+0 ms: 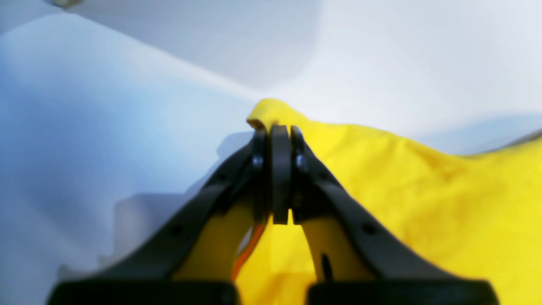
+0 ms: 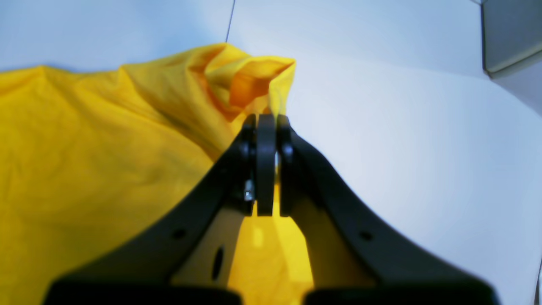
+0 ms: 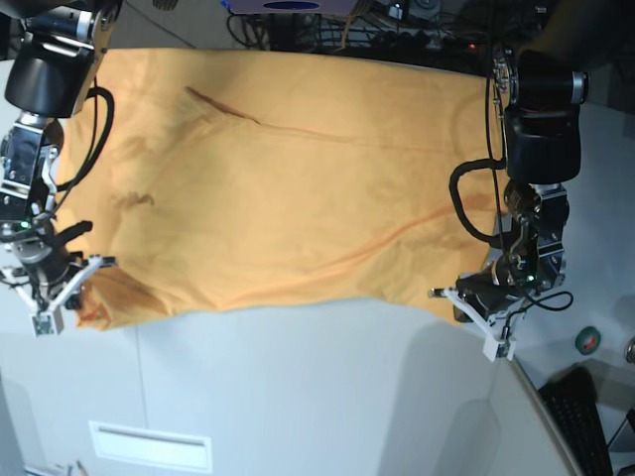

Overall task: Layout the t-shirt on the table in an organized manner, then fold the t-shirt properly
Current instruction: 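Carry the held hem over the shirt toward the collar edge with both grippers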

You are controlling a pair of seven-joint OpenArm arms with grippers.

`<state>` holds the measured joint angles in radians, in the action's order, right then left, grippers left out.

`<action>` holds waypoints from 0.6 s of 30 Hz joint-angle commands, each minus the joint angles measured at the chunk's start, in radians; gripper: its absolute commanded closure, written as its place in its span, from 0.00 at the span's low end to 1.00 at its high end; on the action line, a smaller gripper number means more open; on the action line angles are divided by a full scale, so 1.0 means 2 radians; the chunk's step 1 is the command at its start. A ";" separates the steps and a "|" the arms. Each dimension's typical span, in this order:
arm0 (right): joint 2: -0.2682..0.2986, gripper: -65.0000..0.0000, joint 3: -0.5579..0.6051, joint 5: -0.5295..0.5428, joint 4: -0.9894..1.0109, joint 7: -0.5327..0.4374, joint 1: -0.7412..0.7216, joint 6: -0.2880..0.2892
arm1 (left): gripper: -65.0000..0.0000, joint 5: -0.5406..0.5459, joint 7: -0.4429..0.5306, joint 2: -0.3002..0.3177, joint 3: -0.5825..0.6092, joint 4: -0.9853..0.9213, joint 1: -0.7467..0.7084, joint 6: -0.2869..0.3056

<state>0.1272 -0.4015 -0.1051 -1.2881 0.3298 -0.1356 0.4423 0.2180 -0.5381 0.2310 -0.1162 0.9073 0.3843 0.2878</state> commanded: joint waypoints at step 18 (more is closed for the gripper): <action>0.015 1.00 -0.004 0.004 -0.012 -0.015 -0.022 -0.002 | 1.00 0.003 0.012 0.005 0.003 0.010 0.067 -0.002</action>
<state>0.1432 -0.4057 -0.1059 -1.2892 0.3260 -0.1558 0.4423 0.2146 -0.5354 0.2329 -0.1093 0.9100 0.4808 0.2817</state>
